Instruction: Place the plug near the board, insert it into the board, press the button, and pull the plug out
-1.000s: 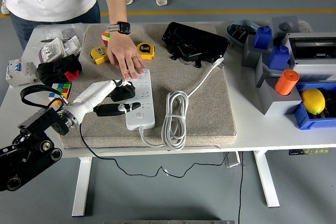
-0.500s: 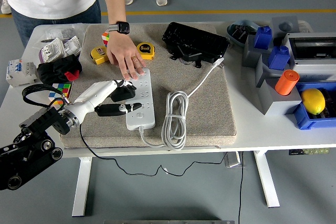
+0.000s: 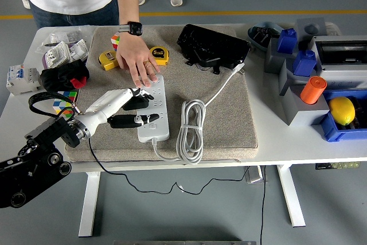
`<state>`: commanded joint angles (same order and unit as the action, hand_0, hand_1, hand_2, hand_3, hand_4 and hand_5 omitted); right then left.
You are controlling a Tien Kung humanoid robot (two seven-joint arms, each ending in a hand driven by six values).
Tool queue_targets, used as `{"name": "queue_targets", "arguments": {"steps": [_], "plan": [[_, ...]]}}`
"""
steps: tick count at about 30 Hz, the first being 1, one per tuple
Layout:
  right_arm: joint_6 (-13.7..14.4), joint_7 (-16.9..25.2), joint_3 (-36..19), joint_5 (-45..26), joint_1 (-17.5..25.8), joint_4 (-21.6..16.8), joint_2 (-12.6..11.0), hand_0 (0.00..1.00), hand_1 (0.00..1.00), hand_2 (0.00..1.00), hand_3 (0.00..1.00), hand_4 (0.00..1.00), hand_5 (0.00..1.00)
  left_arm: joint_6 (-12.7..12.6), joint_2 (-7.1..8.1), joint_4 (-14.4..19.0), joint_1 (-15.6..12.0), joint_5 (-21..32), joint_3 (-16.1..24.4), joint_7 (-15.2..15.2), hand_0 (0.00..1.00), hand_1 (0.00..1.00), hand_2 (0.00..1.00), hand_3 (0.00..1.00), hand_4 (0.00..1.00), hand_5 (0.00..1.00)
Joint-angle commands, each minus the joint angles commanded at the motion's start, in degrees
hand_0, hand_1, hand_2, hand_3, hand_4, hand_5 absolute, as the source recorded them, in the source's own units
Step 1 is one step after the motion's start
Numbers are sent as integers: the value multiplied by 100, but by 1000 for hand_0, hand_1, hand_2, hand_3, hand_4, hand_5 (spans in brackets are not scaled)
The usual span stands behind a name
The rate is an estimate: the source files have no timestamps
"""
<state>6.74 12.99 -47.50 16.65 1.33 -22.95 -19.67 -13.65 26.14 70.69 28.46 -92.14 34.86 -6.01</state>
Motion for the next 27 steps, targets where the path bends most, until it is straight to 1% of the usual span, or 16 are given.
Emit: {"name": "queue_targets", "arguments": {"steps": [9, 17, 19, 20, 25, 26, 27], "plan": [[-1, -2, -7, 7, -11, -3, 7, 708, 716, 728, 629, 998, 612, -99, 49, 77, -37, 15, 245, -117, 711, 729, 718, 726, 899, 829], [0, -3, 22, -4, -1, 3, -7, 708, 716, 728, 629, 998, 613, -125, 142, 303, -181, 32, 578, -144, 713, 730, 717, 723, 902, 826], [-1, -3, 25, -1, -6, 0, -5, 708, 716, 728, 629, 998, 613, -137, 174, 407, -253, 9, 670, -139, 713, 730, 717, 723, 902, 826], [-1, -3, 26, 1, -7, -3, -5, 708, 715, 728, 629, 998, 613, -144, 196, 472, -293, 22, 716, -129, 657, 672, 683, 720, 911, 768], [-1, -5, 42, -6, 3, 1, -16, 708, 715, 728, 629, 998, 613, -165, 350, 935, -577, 60, 987, -10, 657, 672, 683, 720, 911, 768], [-1, -6, 46, -5, 2, 1, -25, 708, 716, 728, 629, 998, 613, -164, 395, 1074, -668, 85, 1082, 34, 333, 492, 531, 681, 891, 435], [0, -6, 45, -2, 3, -1, -31, 708, 716, 728, 629, 998, 613, -150, 427, 1190, -727, 112, 1149, 76, 333, 492, 531, 681, 891, 435]]}}
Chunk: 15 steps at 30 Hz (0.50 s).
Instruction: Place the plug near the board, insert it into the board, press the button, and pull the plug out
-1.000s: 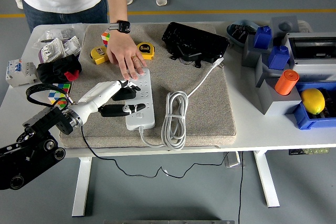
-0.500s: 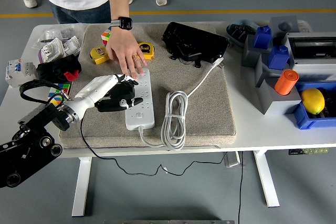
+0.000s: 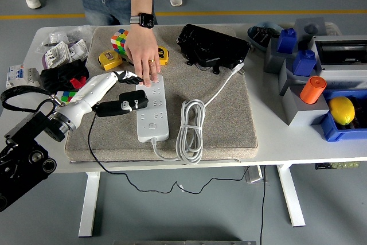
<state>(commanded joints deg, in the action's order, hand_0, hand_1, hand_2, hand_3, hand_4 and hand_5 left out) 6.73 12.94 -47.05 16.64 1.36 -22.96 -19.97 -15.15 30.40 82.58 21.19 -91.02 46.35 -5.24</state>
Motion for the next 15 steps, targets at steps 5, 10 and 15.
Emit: {"name": "queue_targets", "arguments": {"steps": [5, 10, 15], "plan": [[0, -1, 15, 0, 3, 1, -18, 708, 715, 728, 628, 998, 613, 212, 93, 390, -205, 31, 266, 313, 96, 216, 302, 693, 631, 25], [-2, -3, 61, -8, -7, 0, -37, 708, 715, 728, 628, 998, 613, 644, 111, 489, -191, -15, 330, 807, 96, 216, 302, 693, 631, 25], [-4, -2, 87, -15, -16, -4, -62, 708, 716, 728, 629, 998, 612, 1201, 181, 667, -60, -94, 256, 1480, 43, 123, 233, 806, 746, 2]]}}
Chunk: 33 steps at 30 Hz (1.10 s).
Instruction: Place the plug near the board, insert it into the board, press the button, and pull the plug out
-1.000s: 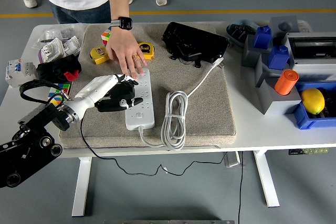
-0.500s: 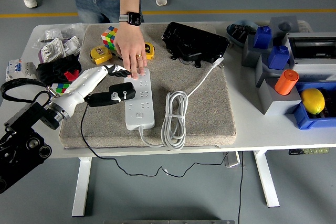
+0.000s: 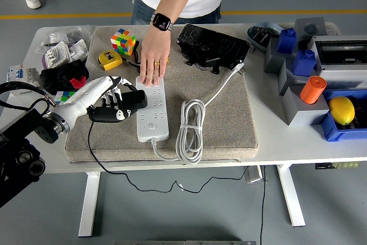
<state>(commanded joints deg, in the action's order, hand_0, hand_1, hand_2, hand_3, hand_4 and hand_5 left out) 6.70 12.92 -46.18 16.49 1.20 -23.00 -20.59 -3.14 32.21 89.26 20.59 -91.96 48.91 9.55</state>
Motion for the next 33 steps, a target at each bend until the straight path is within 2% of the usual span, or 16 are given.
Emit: {"name": "queue_targets", "arguments": {"steps": [1, 2, 7, 9, 13, 14, 18, 21, 25, 33], "plan": [[0, 0, -2, 1, -1, -1, -3, 708, 716, 728, 629, 998, 612, 71, 16, 24, 29, -11, -33, 86, 43, 123, 233, 806, 746, 2], [-1, 1, -5, -1, -2, -4, -7, 708, 715, 728, 628, 998, 612, 156, 43, 61, 69, -28, -87, 172, 40, 124, 216, 816, 795, 2], [-4, 2, -21, -13, 2, -5, -14, 708, 715, 728, 628, 998, 612, 379, 196, 275, 189, 9, -314, 418, 40, 124, 216, 816, 795, 2], [-3, 3, -42, -21, 12, -2, -11, 709, 714, 727, 628, 998, 613, 482, 317, 390, 267, 10, -462, 503, 39, 125, 208, 834, 783, 2], [-2, 5, -70, -33, 23, 2, -24, 709, 714, 727, 628, 998, 613, 623, 513, 494, 459, 15, -776, 539, 39, 125, 208, 834, 783, 2], [-4, 5, -81, -32, 23, 0, -27, 709, 715, 727, 628, 998, 613, 656, 567, 498, 524, 26, -877, 524, 41, 132, 215, 836, 734, 2], [-4, 7, -91, -32, 21, -2, -36, 709, 715, 727, 628, 998, 613, 740, 666, 482, 704, 15, -1131, 491, 41, 132, 215, 836, 734, 2], [-6, 6, -92, -35, 20, -2, -37, 709, 715, 727, 628, 998, 614, 712, 641, 421, 824, -5, -1308, 490, 39, 128, 211, 844, 734, 2], [-9, 6, -80, -35, 7, -5, -22, 709, 715, 727, 628, 998, 614, 701, 479, 237, 914, -71, -1439, 534, 39, 128, 211, 844, 734, 2], [-9, 6, -96, -44, -4, -5, -19, 710, 715, 727, 628, 998, 613, 678, 277, -40, 1110, -34, -1740, 508, 39, 124, 208, 849, 757, 2]]}}
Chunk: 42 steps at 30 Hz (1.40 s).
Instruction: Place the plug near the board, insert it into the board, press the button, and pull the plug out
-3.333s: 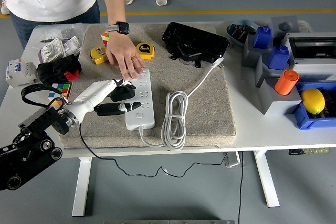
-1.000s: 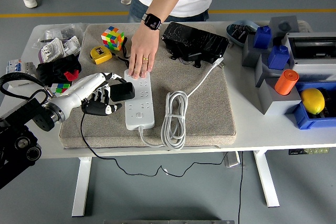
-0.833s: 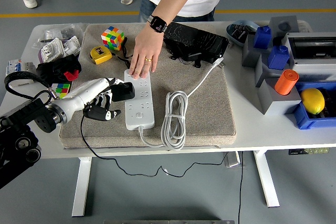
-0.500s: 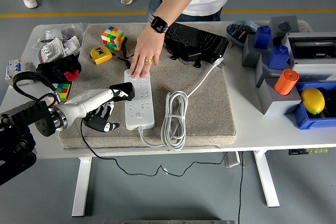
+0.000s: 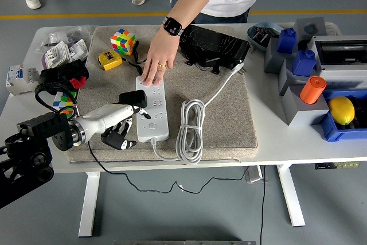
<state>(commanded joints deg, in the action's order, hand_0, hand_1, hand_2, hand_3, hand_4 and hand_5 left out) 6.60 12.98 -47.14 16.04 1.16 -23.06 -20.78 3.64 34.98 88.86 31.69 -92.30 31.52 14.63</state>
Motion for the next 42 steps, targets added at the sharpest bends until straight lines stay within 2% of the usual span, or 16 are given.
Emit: {"name": "queue_targets", "arguments": {"steps": [9, 10, 11, 20, 28, 35, 42], "plan": [[0, 2, 8, -6, -13, -2, -4, 710, 716, 727, 628, 998, 614, 1, -151, -226, 122, 7, -209, -10, 40, 125, 209, 850, 750, 2], [1, 2, 10, -6, -14, -2, -3, 710, 716, 727, 628, 998, 614, 12, -162, -243, 127, 5, -223, 6, 40, 125, 209, 850, 750, 2], [1, 2, 16, -6, -14, -3, -3, 710, 715, 727, 628, 998, 614, 20, -172, -264, 134, 4, -240, 12, 41, 128, 212, 844, 708, 2], [2, 5, -1, -10, -23, -2, -9, 710, 715, 726, 628, 998, 614, 29, -231, -503, 227, 26, -400, -2, 40, 128, 212, 840, 703, 2], [4, 8, 0, -10, -20, -2, -6, 710, 716, 727, 627, 998, 614, 38, -248, -534, 248, 85, -466, -20, 41, 128, 213, 839, 701, 2], [7, 8, -1, -6, -35, -6, -2, 710, 716, 727, 628, 998, 614, 62, -264, -572, 280, 108, -517, 12, 39, 124, 209, 831, 740, 2], [12, 11, -9, -11, -26, -2, -3, 709, 716, 728, 628, 998, 614, 99, -256, -547, 345, 123, -602, 44, 40, 125, 210, 823, 717, 2]]}}
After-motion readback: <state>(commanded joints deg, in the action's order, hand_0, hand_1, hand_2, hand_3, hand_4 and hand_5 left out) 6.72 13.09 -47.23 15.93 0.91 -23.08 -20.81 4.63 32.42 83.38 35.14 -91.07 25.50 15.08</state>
